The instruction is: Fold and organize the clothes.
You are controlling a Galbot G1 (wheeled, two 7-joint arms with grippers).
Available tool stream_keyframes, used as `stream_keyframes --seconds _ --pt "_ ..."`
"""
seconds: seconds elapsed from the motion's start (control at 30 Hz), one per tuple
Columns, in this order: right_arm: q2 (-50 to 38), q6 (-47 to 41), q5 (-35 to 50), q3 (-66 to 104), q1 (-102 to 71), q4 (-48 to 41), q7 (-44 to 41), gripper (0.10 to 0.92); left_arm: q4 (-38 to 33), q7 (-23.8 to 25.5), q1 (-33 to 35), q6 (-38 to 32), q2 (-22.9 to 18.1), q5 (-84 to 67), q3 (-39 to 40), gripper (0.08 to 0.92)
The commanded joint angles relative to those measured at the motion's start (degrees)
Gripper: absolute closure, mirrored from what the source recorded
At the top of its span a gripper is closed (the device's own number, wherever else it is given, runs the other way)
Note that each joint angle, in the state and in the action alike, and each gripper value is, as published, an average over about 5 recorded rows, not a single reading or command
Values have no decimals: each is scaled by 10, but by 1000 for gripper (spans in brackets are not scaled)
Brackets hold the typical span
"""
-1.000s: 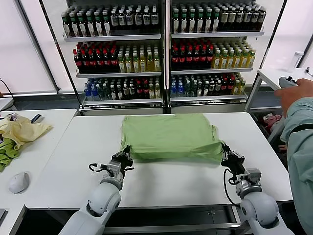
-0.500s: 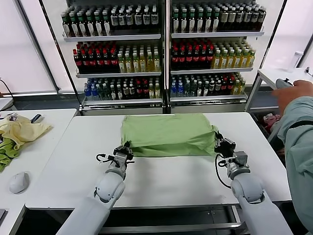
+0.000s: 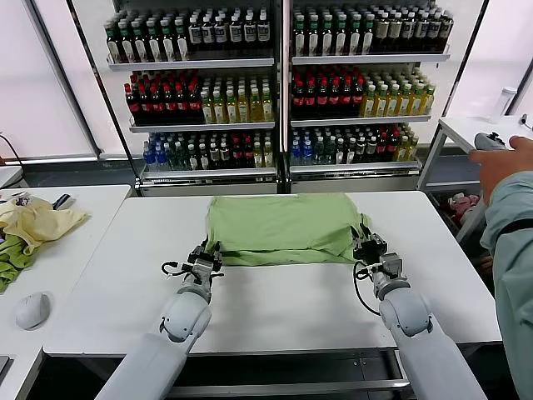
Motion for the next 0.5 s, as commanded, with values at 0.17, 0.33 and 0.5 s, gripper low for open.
stream_keyframes --seconds 0.17,0.33,0.5 --pt "3 -18 36 36 -57 18 12 293 -53 -2 61 2 10 -57 -27 354" --pt "6 -49 78 27 -33 -2 18 210 -23 -3 35 16 4 -95 -21 224" --pt "12 -78 122 16 3 -43 33 203 -1 -4 11 25 -1 -120 -14 179"
